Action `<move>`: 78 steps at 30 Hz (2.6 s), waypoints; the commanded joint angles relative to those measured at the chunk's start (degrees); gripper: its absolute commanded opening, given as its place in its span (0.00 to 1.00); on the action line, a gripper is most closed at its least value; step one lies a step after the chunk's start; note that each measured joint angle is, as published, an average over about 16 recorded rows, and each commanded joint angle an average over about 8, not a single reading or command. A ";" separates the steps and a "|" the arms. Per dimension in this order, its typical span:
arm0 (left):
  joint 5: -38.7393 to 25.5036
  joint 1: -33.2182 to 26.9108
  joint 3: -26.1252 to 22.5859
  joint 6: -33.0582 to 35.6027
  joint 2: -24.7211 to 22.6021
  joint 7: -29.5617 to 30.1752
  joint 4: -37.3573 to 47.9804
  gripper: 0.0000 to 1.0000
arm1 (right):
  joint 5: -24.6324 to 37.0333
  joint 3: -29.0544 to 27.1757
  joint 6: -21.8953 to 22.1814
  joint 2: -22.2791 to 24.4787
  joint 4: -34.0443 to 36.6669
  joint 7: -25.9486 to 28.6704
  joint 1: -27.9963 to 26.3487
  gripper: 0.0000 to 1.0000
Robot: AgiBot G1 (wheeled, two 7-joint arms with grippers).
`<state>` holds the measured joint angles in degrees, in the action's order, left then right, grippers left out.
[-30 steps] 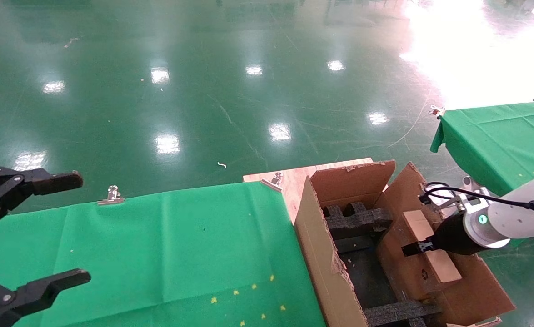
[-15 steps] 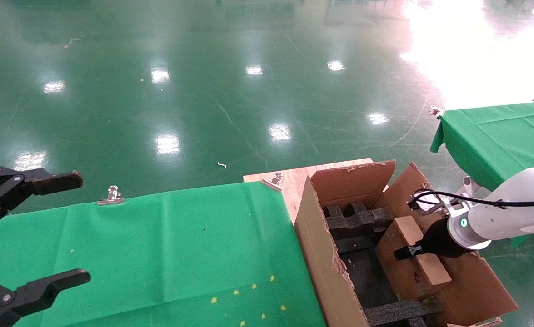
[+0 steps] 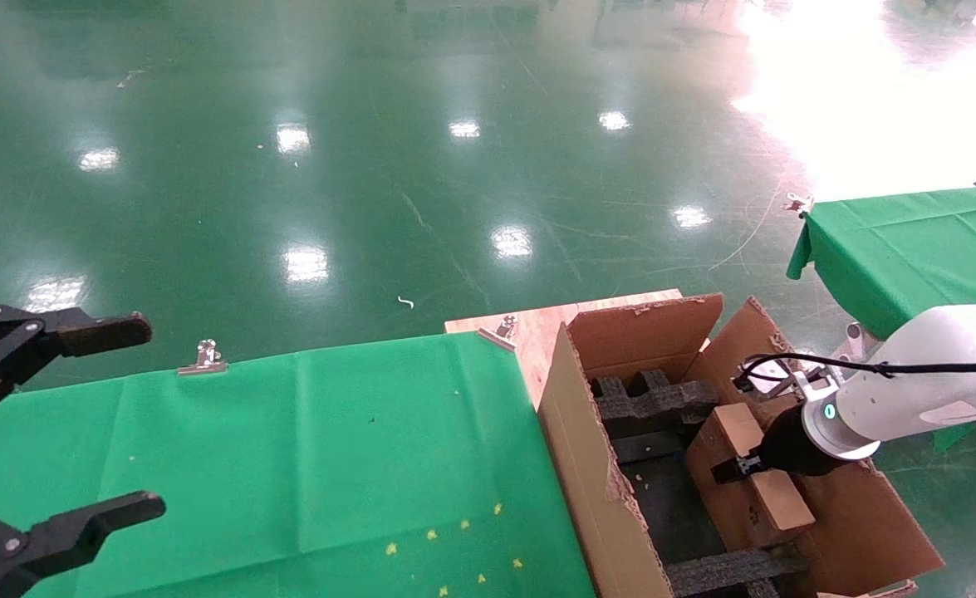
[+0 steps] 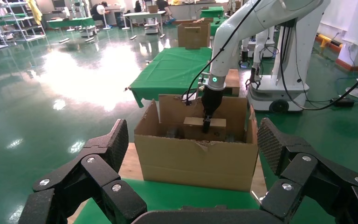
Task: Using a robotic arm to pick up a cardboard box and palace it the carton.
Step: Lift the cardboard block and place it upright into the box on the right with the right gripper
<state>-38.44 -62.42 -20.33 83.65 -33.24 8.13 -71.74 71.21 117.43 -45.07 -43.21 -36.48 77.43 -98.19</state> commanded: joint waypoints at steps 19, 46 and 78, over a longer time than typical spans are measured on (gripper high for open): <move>0.01 0.01 0.00 -0.01 0.01 0.00 0.01 1.00 | -0.36 -0.23 -0.87 -0.46 1.09 -0.36 -0.36 1.00; 0.01 0.00 -0.01 -0.02 0.01 -0.01 0.01 1.00 | -1.14 -3.95 -1.18 3.94 -6.27 -0.26 -13.42 1.00; 0.03 0.01 -0.02 -0.03 0.02 -0.02 0.03 1.00 | -12.69 -17.36 -9.82 9.72 -21.81 -10.36 -22.40 1.00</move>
<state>-38.41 -62.41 -20.35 83.62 -33.22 8.11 -71.70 58.31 99.04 -55.28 -33.50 -58.48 66.37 -119.85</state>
